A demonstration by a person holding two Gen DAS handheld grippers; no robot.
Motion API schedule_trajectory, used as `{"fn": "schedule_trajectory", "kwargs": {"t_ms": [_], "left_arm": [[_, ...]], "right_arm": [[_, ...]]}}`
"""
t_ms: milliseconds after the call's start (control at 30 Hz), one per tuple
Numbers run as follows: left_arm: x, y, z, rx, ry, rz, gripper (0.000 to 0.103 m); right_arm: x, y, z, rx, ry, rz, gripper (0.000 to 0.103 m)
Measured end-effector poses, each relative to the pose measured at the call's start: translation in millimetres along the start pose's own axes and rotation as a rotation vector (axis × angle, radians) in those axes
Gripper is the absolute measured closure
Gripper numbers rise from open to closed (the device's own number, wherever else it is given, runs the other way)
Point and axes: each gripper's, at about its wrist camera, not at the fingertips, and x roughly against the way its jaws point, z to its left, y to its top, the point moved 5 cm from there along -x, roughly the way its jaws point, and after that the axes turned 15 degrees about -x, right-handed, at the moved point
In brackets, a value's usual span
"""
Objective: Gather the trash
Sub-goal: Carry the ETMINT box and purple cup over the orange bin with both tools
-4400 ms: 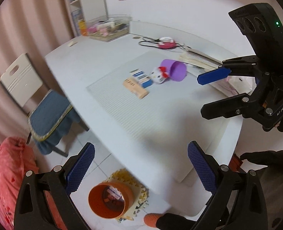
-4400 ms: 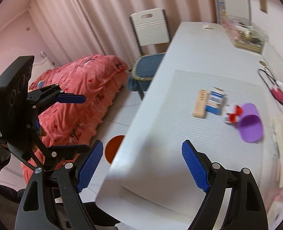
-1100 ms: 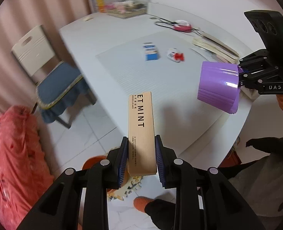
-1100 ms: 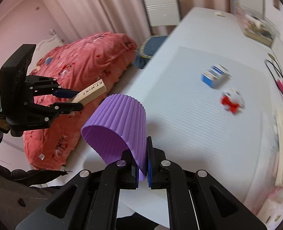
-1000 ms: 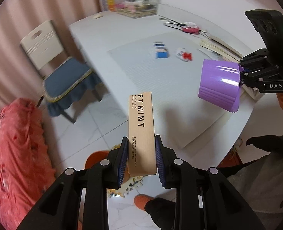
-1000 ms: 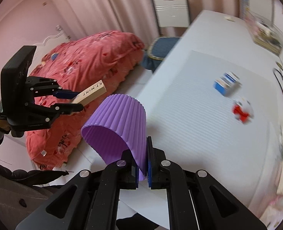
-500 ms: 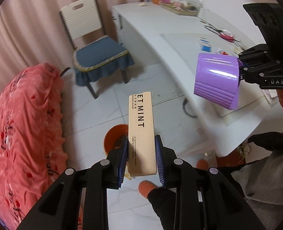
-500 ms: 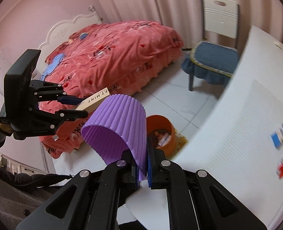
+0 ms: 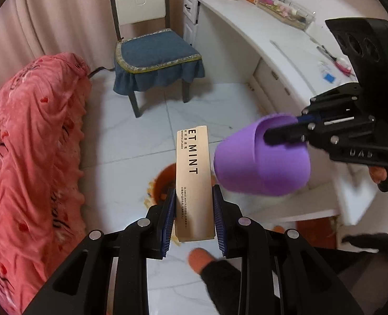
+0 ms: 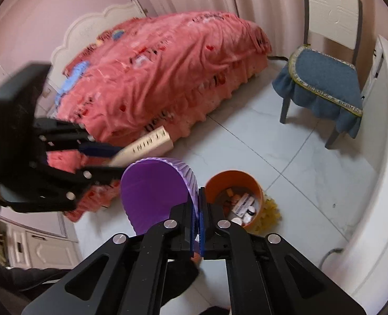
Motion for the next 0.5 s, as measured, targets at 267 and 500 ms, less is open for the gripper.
{"fn": "schedule_trajectory", "kwargs": {"t_ms": [267,500], "left_arm": [[-40,-14,30,-0.026,-0.035,0.06,0.074],[-79,-19,41,-0.031,-0.067,0.089,0.074]], "right_arm": [[-53,12,-16,-0.021,-0.019,0.055,0.1],[-102,18,-39,-0.053,-0.043,0.094,0.1]]}}
